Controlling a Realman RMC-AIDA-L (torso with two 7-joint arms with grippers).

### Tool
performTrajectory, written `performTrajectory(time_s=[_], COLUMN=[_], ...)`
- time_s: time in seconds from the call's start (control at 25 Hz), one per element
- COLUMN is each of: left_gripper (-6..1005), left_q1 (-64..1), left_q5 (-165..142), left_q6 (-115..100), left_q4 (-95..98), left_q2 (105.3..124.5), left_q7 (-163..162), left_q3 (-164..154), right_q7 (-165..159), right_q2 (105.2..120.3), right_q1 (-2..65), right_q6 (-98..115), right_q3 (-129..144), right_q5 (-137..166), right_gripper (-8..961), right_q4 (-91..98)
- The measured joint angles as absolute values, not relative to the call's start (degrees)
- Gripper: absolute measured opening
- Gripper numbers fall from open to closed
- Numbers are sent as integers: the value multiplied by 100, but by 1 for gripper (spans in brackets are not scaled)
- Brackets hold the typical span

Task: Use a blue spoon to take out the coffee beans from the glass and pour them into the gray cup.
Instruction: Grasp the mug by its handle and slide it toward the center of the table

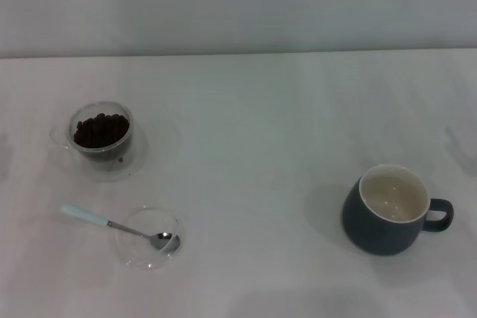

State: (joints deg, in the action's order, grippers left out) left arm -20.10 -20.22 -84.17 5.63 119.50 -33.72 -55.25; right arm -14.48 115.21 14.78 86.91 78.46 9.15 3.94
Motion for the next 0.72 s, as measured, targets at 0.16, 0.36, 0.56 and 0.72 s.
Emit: performTrajectory(time_s=[0.16, 0.36, 0.56, 0.72], left_gripper=[709, 710, 710, 710], left_q1=[-2045, -1996, -2016, -1993], left_q5=[-2015, -2013, -2047, -2050], left_q6=[-8420, -8495, -8507, -8570], left_q4=[525, 493, 492, 491], left_q2=[11947, 11952, 11945, 11948], left_q7=[-3023, -2849, -2649, -2643], left_q3=[-5537, -5538, -5544, -5546], right_q7=[-1225, -1286, -1466, -1454], right_q2=[11529, 11522, 11527, 11529], right_q1=[1504, 1547, 1550, 1535], right_q6=[8744, 8601, 8474, 8551], right_q3=[7836, 7836, 7869, 7967], right_q5=[914, 913, 944, 970], right_gripper=[755, 842, 875, 874], right_q4=[396, 446, 385, 422])
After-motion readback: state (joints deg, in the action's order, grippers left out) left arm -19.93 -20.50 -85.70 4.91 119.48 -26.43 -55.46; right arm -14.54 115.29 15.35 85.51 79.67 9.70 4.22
